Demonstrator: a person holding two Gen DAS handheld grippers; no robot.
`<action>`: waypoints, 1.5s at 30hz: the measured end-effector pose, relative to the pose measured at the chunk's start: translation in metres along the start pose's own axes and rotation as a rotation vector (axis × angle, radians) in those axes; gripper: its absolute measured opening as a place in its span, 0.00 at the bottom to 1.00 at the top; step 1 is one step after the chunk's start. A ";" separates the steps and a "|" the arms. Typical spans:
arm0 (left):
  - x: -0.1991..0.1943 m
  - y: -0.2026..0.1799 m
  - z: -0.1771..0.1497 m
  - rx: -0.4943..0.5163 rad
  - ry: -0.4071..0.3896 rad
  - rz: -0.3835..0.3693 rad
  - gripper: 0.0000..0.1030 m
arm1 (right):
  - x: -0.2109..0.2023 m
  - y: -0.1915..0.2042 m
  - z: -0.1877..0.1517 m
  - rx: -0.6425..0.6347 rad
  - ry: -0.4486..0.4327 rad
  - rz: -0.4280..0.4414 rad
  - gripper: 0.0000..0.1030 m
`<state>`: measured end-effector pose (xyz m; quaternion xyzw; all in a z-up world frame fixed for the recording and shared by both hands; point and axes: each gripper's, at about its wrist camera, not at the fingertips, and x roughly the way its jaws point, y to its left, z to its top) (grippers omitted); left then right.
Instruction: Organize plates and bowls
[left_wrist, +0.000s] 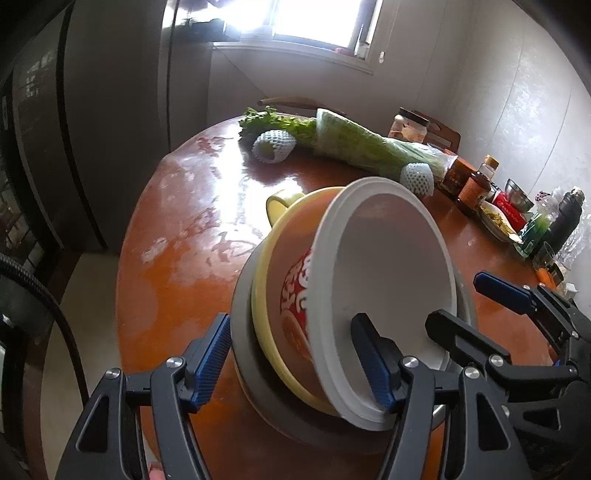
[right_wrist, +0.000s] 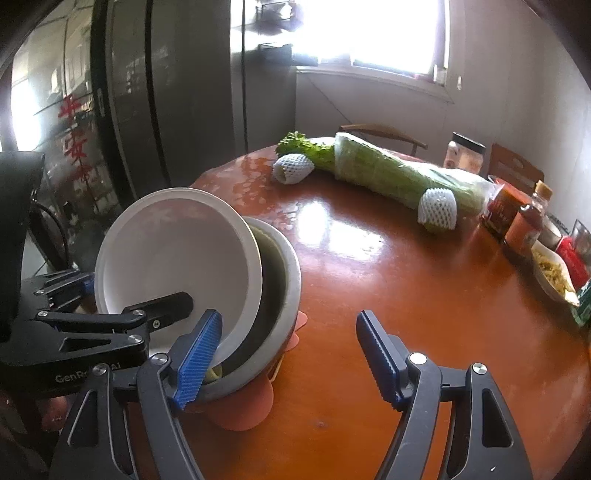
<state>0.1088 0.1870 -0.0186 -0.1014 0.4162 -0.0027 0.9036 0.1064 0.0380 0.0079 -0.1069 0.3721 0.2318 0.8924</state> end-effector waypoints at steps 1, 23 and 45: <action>0.001 -0.001 0.001 0.003 0.001 -0.003 0.65 | 0.001 -0.004 0.000 0.006 0.000 -0.003 0.74; 0.028 -0.064 0.024 0.104 0.002 -0.010 0.63 | -0.001 -0.076 -0.010 0.143 0.000 -0.055 0.75; -0.042 -0.060 0.018 0.090 -0.140 0.017 0.65 | -0.043 -0.062 -0.006 0.119 -0.077 -0.087 0.75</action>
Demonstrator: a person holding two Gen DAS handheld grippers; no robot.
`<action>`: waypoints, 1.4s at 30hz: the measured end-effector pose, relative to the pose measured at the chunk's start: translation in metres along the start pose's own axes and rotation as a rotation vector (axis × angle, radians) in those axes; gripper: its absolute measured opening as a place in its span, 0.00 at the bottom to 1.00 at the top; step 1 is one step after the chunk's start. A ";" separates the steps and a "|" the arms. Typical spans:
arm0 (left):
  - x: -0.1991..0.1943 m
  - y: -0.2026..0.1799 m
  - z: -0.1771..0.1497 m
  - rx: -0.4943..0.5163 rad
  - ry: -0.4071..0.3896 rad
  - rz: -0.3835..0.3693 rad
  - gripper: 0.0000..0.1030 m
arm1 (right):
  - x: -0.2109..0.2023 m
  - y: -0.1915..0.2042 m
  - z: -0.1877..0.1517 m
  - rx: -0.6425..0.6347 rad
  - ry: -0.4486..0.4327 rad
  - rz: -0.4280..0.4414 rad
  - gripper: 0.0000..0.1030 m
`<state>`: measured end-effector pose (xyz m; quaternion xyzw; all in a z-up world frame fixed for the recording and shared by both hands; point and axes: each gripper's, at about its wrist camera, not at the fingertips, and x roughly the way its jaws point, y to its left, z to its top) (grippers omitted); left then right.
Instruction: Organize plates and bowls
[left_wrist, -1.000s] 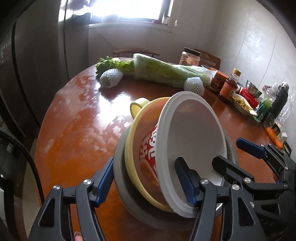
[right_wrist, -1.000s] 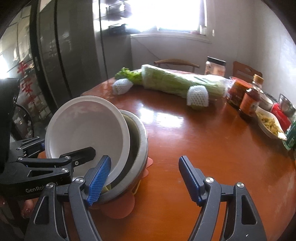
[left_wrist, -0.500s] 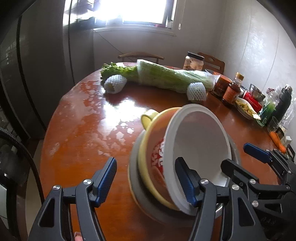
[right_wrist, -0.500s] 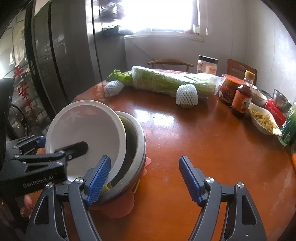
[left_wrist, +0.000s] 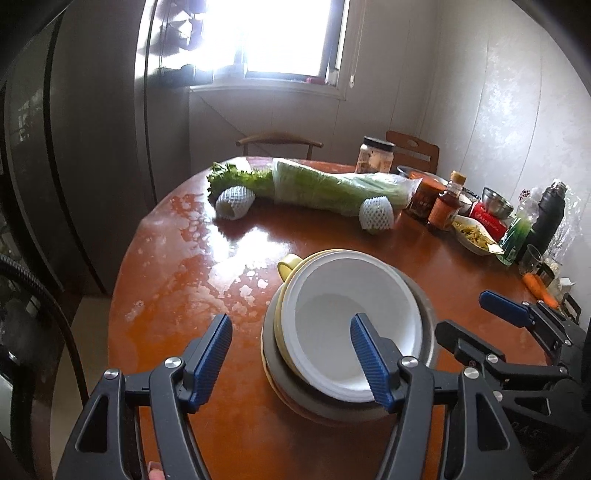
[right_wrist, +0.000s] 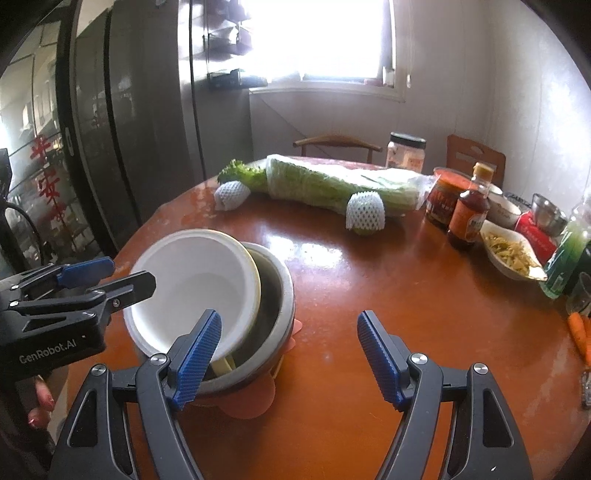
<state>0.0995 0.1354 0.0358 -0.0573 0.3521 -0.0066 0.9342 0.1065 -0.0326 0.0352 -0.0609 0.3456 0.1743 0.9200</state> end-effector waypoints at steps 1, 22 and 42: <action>-0.003 -0.001 -0.001 0.003 -0.004 0.004 0.65 | -0.005 0.000 -0.001 -0.003 -0.005 -0.001 0.75; -0.055 -0.043 -0.064 0.033 -0.031 0.046 0.85 | -0.071 -0.008 -0.055 -0.041 -0.027 -0.053 0.77; -0.052 -0.066 -0.087 0.031 -0.001 0.039 0.86 | -0.089 -0.026 -0.089 -0.011 -0.043 -0.086 0.80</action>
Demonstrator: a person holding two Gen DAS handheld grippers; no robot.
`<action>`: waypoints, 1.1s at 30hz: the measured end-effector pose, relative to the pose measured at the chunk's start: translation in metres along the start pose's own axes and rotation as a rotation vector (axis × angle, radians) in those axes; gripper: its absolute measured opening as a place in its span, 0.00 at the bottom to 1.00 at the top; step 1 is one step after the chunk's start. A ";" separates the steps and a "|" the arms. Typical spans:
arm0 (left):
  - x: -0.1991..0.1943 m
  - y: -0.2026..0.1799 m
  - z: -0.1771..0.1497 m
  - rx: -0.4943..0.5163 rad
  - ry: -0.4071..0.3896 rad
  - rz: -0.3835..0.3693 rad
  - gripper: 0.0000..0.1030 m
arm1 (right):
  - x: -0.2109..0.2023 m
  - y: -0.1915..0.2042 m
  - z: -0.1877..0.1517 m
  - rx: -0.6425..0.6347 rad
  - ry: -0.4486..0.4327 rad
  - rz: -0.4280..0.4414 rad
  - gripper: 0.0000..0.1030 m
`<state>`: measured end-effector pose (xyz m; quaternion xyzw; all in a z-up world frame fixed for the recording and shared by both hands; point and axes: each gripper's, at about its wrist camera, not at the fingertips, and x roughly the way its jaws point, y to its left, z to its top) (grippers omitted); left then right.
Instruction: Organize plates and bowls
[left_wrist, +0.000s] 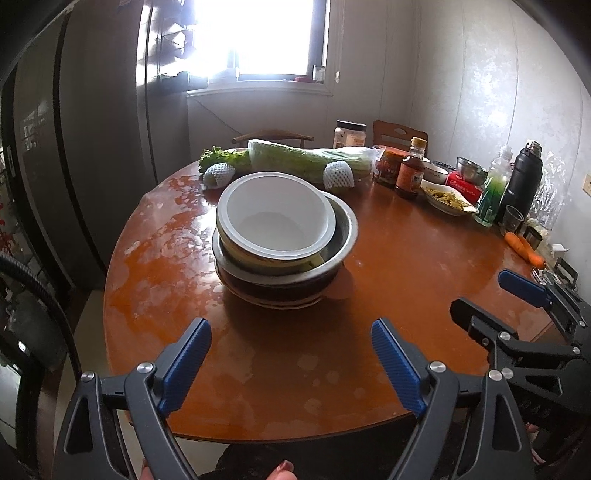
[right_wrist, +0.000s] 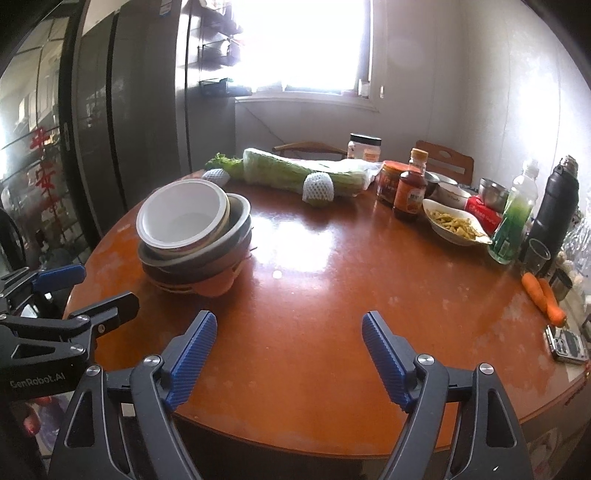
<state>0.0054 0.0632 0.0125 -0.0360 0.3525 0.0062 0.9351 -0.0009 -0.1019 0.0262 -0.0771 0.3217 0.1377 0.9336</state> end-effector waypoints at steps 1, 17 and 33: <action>0.000 0.000 0.000 0.001 0.002 0.000 0.86 | 0.000 0.000 0.000 0.004 0.001 0.001 0.80; 0.002 0.001 -0.003 0.003 0.007 0.005 0.86 | 0.000 0.000 -0.003 -0.006 0.007 0.003 0.80; 0.000 0.003 -0.002 0.001 0.009 0.005 0.86 | -0.001 0.006 -0.003 -0.019 0.007 0.002 0.80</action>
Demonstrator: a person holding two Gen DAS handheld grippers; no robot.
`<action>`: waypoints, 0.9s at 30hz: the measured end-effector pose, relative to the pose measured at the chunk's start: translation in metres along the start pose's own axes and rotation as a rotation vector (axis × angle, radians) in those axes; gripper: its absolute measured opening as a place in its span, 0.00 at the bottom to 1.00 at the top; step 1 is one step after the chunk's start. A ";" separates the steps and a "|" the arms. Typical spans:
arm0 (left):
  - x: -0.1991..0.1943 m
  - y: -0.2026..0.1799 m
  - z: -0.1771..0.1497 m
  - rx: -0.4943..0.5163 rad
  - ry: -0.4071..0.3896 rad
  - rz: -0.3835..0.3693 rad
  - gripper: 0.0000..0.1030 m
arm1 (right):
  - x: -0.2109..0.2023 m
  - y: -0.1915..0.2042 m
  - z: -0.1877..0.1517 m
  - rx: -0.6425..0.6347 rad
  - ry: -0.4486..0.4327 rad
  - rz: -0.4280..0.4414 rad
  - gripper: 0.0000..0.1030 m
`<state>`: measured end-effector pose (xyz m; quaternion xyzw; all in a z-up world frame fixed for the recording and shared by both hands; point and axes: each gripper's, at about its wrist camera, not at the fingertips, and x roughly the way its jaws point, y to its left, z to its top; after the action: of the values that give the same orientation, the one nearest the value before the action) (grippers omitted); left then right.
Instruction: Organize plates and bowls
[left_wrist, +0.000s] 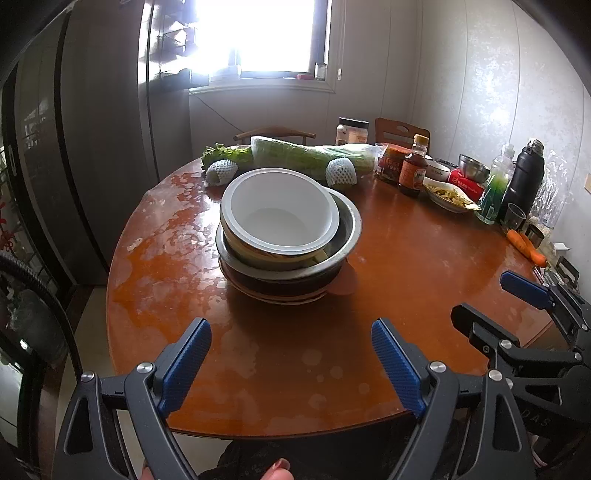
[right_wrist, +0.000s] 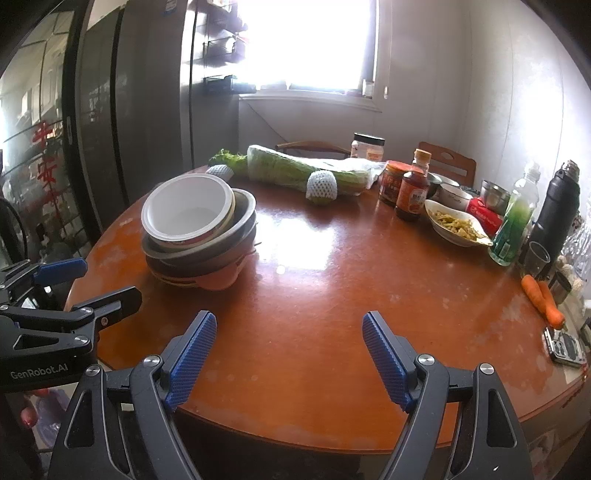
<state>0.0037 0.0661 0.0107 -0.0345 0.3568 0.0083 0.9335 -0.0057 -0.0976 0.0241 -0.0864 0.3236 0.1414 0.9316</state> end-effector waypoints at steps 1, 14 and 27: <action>0.000 0.000 0.000 0.000 0.000 0.002 0.86 | 0.000 0.000 0.000 0.000 -0.001 0.000 0.80; 0.000 -0.002 -0.001 0.003 -0.001 0.006 0.86 | -0.001 -0.001 0.000 0.007 0.001 -0.005 0.80; -0.002 -0.002 -0.001 0.011 -0.002 0.013 0.86 | -0.001 -0.001 0.000 0.009 -0.001 -0.005 0.80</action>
<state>0.0016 0.0645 0.0116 -0.0270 0.3561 0.0124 0.9340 -0.0062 -0.0991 0.0245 -0.0831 0.3235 0.1378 0.9324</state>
